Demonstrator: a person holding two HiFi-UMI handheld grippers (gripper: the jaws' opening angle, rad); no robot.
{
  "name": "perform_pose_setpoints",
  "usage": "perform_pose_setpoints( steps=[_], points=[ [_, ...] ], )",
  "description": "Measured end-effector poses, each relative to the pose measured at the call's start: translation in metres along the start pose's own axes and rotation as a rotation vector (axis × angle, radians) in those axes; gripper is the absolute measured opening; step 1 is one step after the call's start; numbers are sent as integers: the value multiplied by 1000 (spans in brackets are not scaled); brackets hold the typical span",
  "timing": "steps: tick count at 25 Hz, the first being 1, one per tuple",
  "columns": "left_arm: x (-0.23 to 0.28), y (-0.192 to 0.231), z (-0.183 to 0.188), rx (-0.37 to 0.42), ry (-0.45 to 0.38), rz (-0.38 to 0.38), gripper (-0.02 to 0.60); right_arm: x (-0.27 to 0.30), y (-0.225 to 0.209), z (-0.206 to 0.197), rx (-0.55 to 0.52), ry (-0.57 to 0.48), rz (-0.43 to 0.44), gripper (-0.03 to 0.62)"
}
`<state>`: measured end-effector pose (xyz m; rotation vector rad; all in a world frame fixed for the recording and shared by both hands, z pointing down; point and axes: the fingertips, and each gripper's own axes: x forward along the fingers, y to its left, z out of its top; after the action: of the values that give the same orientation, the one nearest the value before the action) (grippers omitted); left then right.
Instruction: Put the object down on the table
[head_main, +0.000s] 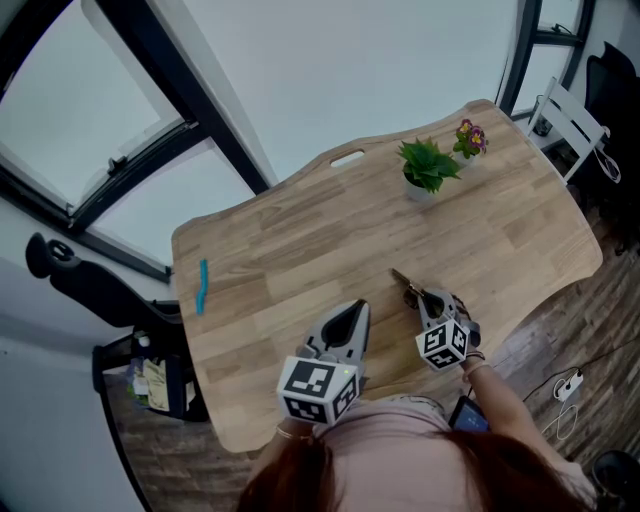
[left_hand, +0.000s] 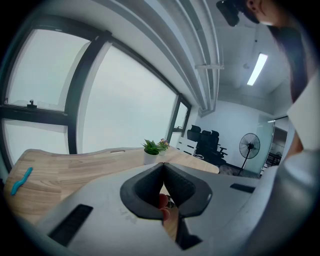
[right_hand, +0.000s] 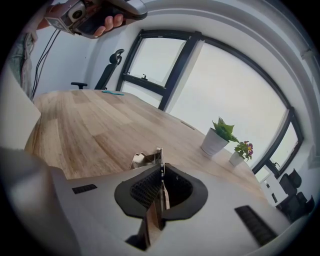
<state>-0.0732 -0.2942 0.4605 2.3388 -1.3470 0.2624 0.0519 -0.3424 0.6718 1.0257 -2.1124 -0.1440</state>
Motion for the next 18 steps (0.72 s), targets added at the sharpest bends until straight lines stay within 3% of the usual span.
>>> perform_pose_setpoints(
  steps=[18],
  points=[
    [1, 4, -7, -16, 19, -4, 2, 9, 14, 0, -7, 19, 59, 37]
  ],
)
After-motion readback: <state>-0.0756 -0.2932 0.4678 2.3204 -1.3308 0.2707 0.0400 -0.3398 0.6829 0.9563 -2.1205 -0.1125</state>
